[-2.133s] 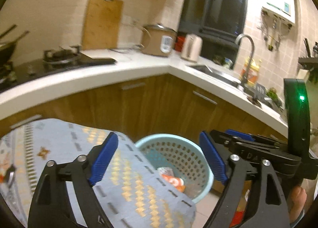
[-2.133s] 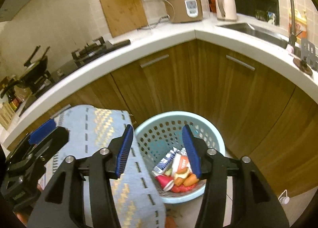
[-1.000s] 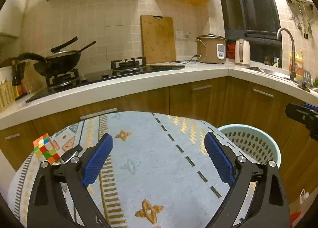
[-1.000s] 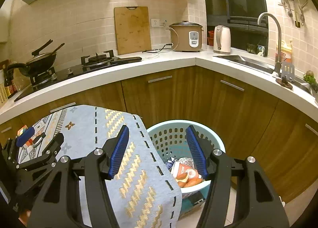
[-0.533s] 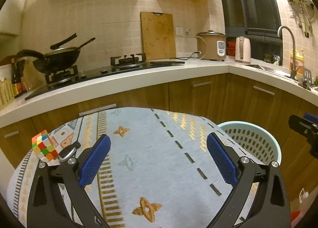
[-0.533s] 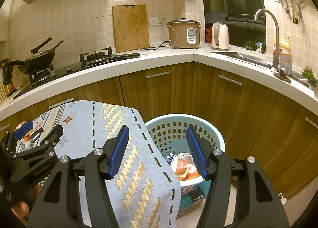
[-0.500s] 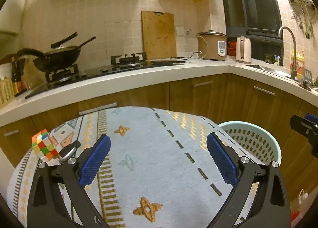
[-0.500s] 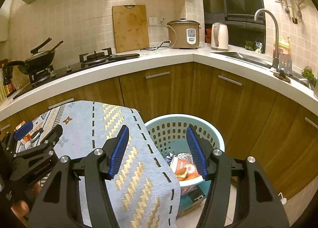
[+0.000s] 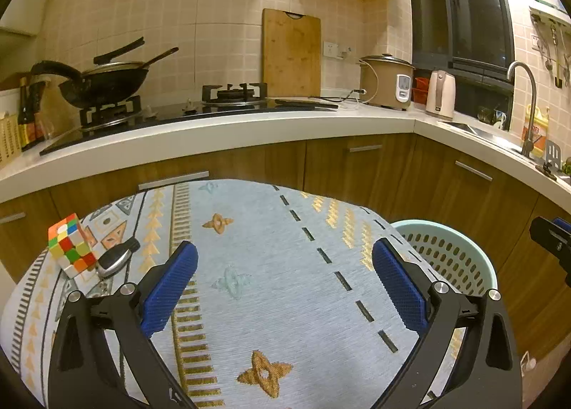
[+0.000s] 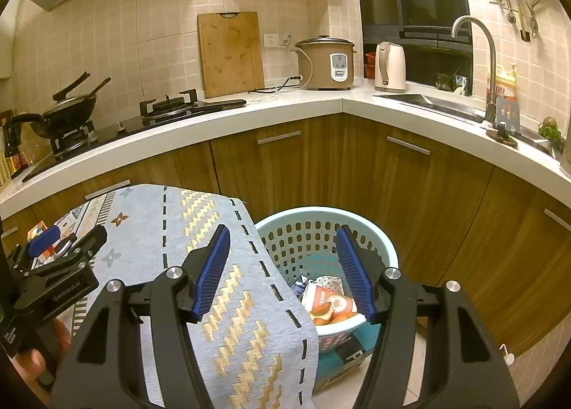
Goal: Collect trash
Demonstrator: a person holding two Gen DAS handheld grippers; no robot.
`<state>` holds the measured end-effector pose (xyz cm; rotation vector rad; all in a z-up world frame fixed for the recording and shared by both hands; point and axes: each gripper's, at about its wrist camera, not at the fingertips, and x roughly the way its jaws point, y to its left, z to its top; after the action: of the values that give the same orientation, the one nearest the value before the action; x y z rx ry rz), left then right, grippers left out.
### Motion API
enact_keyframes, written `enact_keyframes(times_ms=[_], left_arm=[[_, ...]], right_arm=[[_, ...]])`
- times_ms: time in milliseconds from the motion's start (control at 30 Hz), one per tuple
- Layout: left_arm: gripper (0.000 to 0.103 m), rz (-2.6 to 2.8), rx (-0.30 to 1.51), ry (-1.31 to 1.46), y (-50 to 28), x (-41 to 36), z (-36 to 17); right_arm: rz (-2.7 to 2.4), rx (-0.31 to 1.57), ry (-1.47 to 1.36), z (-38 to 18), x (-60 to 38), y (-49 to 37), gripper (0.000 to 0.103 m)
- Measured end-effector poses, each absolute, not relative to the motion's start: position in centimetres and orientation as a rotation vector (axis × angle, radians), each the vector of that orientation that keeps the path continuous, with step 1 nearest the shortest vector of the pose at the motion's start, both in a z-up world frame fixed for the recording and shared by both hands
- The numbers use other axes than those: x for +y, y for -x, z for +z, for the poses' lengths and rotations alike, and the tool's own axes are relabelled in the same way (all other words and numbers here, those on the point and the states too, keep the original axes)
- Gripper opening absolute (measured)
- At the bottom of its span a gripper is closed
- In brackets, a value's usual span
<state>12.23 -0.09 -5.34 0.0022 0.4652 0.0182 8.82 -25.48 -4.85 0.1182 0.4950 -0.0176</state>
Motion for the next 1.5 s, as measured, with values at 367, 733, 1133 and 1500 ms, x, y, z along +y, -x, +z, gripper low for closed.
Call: enact_keyframes(times_ms=[367,733,1133,1500], left_arm=[[0.095,0.016,0.470,-0.006,-12.2,-0.4,-5.4],[0.095,0.017,0.468,-0.019,-12.1,-0.6,-5.4],[0.095,0.026,0.452,-0.056,-12.1,-0.9,-5.4],[0.095,0.029,0.447,-0.075,-12.0,-1.0,-5.3]], right_arm=[[-0.018,0.496,-0.118,-4.9,-25.5,-8.8,0.060],[-0.017,0.496,-0.119,-4.9,-25.5,-8.8,0.060],[-0.017,0.499,-0.122,-4.9,-25.5,-8.7,0.061],[-0.019,0.500,-0.123,-5.1,-25.7,-8.6,0.061]])
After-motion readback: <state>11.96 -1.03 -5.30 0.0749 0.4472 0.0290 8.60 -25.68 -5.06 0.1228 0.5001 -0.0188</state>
